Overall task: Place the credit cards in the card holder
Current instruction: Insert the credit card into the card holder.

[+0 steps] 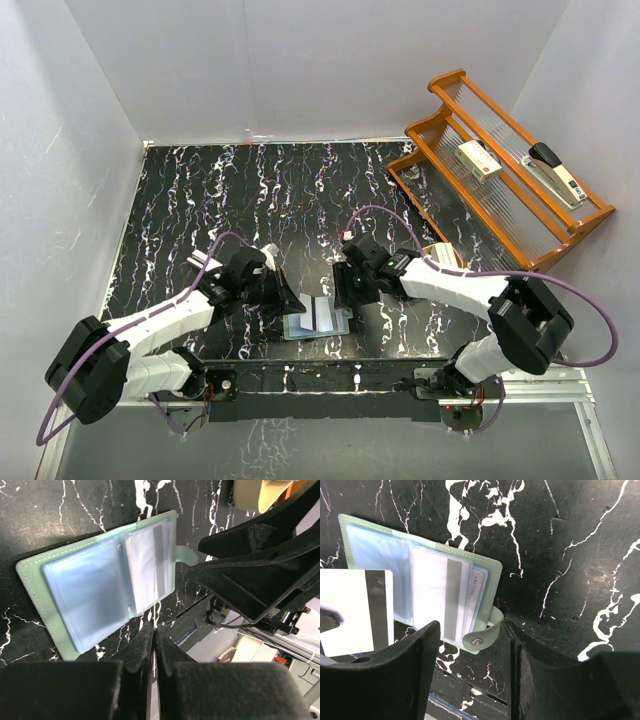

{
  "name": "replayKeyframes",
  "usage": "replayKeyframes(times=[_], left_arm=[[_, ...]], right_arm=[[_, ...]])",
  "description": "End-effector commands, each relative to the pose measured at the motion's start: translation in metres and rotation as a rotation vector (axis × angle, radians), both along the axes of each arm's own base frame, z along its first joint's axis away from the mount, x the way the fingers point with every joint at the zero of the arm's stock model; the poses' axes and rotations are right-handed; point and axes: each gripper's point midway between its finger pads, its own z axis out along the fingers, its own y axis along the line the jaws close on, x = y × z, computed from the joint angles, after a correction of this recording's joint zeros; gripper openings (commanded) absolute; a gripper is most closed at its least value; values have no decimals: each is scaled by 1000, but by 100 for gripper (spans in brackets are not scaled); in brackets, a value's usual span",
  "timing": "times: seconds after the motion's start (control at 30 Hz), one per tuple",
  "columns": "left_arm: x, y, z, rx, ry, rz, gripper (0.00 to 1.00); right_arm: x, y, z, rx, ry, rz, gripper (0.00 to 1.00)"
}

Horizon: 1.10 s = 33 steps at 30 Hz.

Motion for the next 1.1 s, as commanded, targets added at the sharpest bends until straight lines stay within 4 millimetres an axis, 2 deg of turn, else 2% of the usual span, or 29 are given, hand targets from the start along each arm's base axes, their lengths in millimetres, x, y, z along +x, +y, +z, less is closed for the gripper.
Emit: replayKeyframes(times=[0.0, 0.27, 0.67, 1.07], left_arm=[[-4, -1, -8, -22, 15, -16, 0], [-5, 5, -16, 5, 19, 3, 0], [-6, 3, -24, -28, 40, 30, 0], [-9, 1, -30, -52, 50, 26, 0]], right_arm=[[11, 14, 6, -8, -62, 19, 47], [4, -5, -11, -146, -81, 1, 39], [1, -10, -14, -153, -93, -12, 15], [-5, -13, -19, -146, -84, -21, 12]])
